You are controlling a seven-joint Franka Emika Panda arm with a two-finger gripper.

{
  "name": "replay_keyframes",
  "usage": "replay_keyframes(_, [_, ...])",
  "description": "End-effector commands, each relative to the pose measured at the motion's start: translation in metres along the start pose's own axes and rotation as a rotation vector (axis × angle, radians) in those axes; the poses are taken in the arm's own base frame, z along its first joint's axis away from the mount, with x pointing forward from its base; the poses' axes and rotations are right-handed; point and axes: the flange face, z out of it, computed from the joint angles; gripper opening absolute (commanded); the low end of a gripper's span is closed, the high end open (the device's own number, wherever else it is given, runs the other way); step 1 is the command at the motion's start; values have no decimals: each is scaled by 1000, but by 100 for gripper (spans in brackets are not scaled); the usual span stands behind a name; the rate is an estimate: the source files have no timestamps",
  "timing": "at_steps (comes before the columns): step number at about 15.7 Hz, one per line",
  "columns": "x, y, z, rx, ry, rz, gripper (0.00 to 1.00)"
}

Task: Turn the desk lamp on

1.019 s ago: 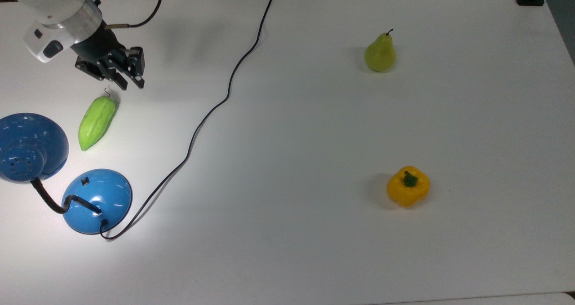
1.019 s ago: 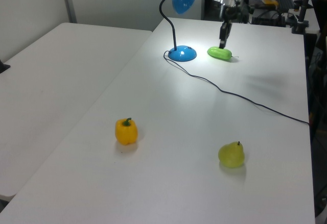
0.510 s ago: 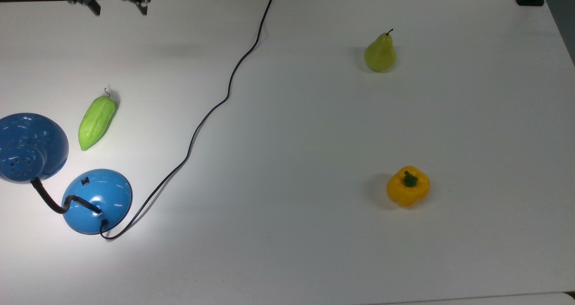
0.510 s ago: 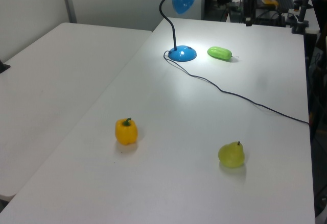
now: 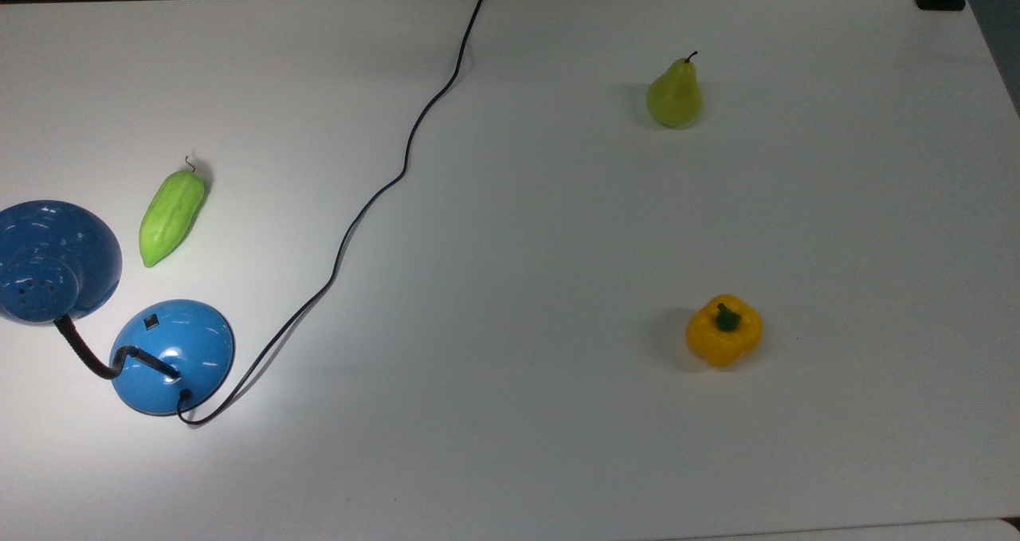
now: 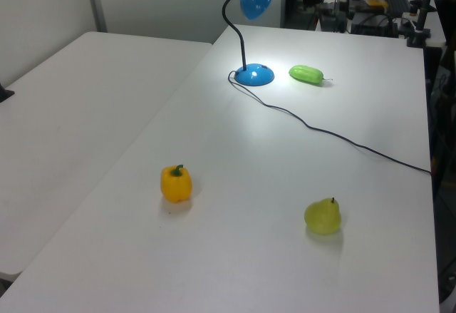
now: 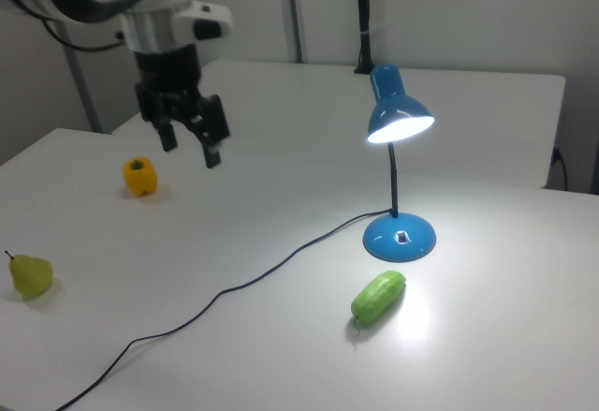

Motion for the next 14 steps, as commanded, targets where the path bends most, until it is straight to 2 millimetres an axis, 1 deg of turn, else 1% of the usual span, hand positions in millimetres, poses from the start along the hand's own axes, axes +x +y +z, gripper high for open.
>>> replay_keyframes(1, [-18, -33, -13, 82, 20, 67, 100])
replay_keyframes(2, [-17, -43, -13, 84, 29, 60, 100])
replay_keyframes(3, [-15, -58, -14, 85, 52, 40, 100])
replay_keyframes(4, [-13, -69, -14, 85, 70, 22, 100])
replay_keyframes(5, [-8, -76, -11, 86, 84, -1, 100])
replay_keyframes(7, [1, -84, -3, 79, 113, -48, 100])
replay_keyframes(9, [11, -86, 8, 71, 124, -109, 100])
replay_keyframes(11, [18, -84, 13, 34, 140, -169, 100])
replay_keyframes(13, [15, -84, 12, 20, 131, -212, 100])
replay_keyframes(14, [14, -83, 13, 20, 127, -203, 100])
